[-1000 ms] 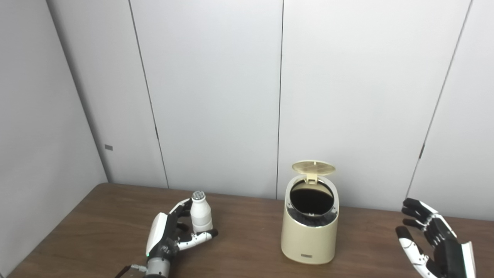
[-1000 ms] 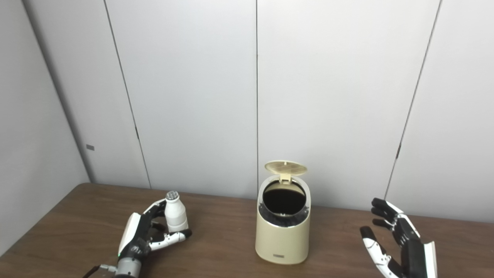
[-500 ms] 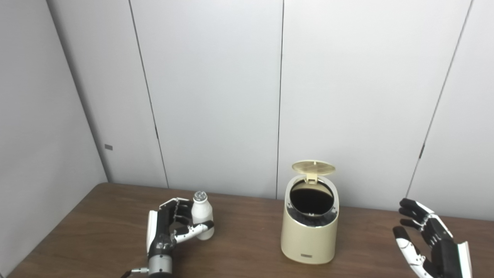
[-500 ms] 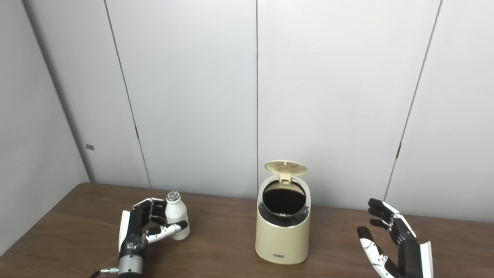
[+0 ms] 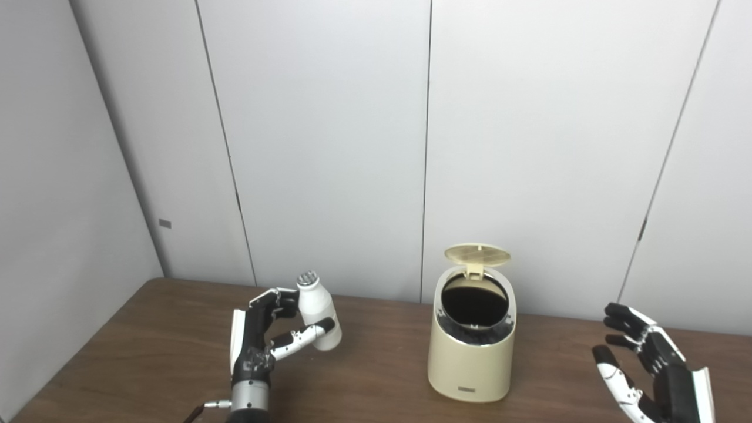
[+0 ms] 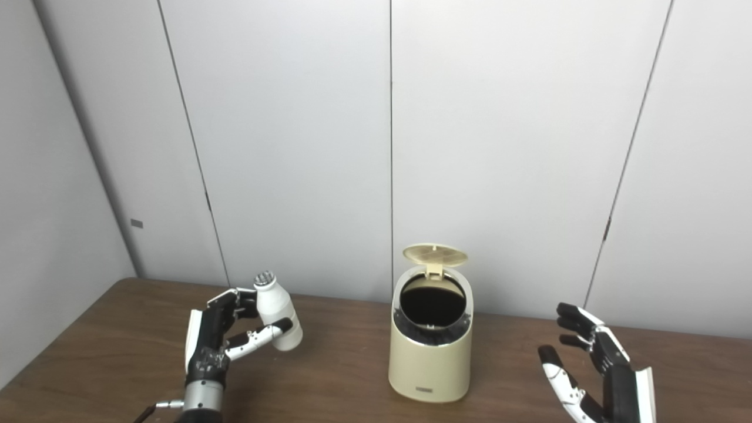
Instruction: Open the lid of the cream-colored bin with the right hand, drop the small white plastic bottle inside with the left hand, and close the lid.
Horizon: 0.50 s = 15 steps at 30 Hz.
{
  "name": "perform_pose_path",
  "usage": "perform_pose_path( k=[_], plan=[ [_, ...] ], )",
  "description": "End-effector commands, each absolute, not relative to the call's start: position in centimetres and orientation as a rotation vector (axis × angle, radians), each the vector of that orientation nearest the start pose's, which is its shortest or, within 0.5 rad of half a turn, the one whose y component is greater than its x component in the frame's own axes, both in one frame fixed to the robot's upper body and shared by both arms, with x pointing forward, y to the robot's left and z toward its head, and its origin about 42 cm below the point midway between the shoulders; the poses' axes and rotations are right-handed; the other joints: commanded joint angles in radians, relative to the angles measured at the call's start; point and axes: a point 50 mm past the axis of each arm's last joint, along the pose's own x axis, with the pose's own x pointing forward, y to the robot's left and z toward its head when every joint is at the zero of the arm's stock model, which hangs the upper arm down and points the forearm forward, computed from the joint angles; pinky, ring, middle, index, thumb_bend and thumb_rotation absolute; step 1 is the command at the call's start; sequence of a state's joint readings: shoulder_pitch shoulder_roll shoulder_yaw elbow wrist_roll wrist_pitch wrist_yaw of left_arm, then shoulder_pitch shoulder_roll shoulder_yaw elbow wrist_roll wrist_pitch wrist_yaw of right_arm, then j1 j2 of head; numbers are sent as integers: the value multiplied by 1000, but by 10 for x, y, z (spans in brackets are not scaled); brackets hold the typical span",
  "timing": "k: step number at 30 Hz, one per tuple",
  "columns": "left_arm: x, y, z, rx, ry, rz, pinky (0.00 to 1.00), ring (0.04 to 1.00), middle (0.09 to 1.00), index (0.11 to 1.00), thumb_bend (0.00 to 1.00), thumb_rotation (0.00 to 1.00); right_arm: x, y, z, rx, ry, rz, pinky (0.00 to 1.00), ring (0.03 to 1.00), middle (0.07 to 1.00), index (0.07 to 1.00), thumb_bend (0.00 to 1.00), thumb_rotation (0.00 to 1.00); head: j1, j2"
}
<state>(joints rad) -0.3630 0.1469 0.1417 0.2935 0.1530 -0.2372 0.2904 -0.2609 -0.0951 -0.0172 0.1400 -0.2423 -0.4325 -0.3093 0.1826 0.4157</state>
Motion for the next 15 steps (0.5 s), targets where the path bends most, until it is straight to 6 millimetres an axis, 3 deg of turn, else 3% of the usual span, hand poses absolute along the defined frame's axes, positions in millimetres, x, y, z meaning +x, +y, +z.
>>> perform_pose_path(
  k=[1,3,6,8,15],
  plan=[
    [398,273,197,203,-485,309,689,699,510,457,520,0,361,-229,194,-224,-695,-211,632,726,747,721,281,466,-2,-1],
    [393,262,210,210,-544,277,682,699,502,455,521,0,362,-227,194,-208,-694,-206,636,730,751,722,280,446,-6,-2],
    [386,247,230,228,-641,237,923,735,471,508,519,0,363,-226,194,-218,-697,-209,636,729,751,720,282,437,-13,-5],
    [379,235,244,228,-695,213,984,764,467,510,520,0,364,-225,195,-220,-700,-211,631,728,749,717,292,468,-22,-7],
    [365,202,283,248,-866,156,1000,827,495,466,523,0,365,-220,195,-206,-699,-212,637,733,750,713,305,472,-40,-11]
  ],
)
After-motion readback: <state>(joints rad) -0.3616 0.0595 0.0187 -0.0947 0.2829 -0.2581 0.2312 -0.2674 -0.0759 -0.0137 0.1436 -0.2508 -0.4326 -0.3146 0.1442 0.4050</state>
